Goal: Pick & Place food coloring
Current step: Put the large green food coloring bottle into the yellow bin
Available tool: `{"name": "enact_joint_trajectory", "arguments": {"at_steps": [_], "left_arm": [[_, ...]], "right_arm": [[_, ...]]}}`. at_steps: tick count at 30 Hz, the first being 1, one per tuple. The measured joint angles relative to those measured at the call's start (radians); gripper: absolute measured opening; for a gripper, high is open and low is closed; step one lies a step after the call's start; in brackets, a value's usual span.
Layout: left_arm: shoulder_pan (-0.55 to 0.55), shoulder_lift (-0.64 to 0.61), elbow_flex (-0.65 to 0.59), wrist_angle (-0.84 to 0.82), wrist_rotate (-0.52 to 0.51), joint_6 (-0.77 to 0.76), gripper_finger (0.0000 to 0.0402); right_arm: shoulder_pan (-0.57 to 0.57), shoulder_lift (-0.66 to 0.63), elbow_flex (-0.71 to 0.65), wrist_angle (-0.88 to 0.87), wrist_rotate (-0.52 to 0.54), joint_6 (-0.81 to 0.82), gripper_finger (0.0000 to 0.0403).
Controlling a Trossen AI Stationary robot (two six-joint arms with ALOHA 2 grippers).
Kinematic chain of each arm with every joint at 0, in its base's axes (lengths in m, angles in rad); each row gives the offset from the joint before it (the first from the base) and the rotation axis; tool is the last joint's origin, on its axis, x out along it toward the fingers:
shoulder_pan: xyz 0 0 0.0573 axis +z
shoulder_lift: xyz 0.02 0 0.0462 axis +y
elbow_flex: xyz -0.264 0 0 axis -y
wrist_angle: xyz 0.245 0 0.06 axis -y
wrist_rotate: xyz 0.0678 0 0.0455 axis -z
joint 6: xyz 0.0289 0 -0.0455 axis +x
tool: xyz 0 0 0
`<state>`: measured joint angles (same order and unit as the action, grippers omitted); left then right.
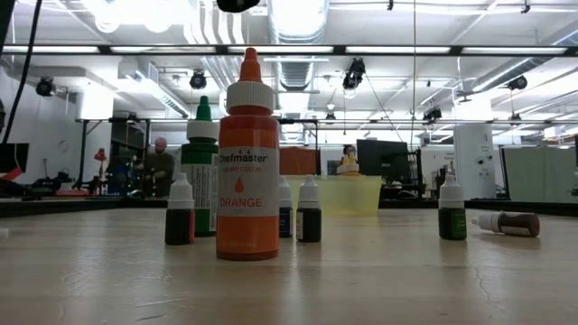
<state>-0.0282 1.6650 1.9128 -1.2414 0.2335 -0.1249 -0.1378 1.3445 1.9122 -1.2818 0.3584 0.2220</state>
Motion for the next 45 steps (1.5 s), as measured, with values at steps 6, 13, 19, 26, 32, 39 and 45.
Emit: {"name": "enact_joint_trajectory", "arguments": {"at_steps": [6,13,19,26,32,39,45], "left_arm": [[-0.031,0.0,-0.003,-0.026,0.015,0.003,0.0],[-0.056,0.0,-0.003,-0.042,0.017,0.024,0.0],[-0.06,0.0,-0.003,-0.042,0.017,0.024,0.0],[-0.067,0.0,-0.003,-0.041,0.017,0.021,0.0],[-0.065,0.003,-0.004,-0.041,0.067,0.011,0.004],[-0.065,0.015,-0.006,-0.068,0.063,0.012,0.0133],[-0.079,0.05,-0.008,-0.106,0.062,0.036,0.0178]], "right_arm": [[0.0,0.0,0.007,0.007,0.0,0.006,0.0164],[0.0,0.0,0.007,0.009,0.0,0.006,0.0164],[0.0,0.0,0.007,0.009,0.0,0.003,0.0164],[0.0,0.0,0.007,0.01,0.0,0.003,0.0164],[0.0,0.0,0.007,0.033,0.0,0.003,0.0164],[0.0,0.0,0.007,0.036,0.0,0.003,0.0164],[0.0,0.0,0.007,0.036,0.0,-0.006,0.0164]]}}
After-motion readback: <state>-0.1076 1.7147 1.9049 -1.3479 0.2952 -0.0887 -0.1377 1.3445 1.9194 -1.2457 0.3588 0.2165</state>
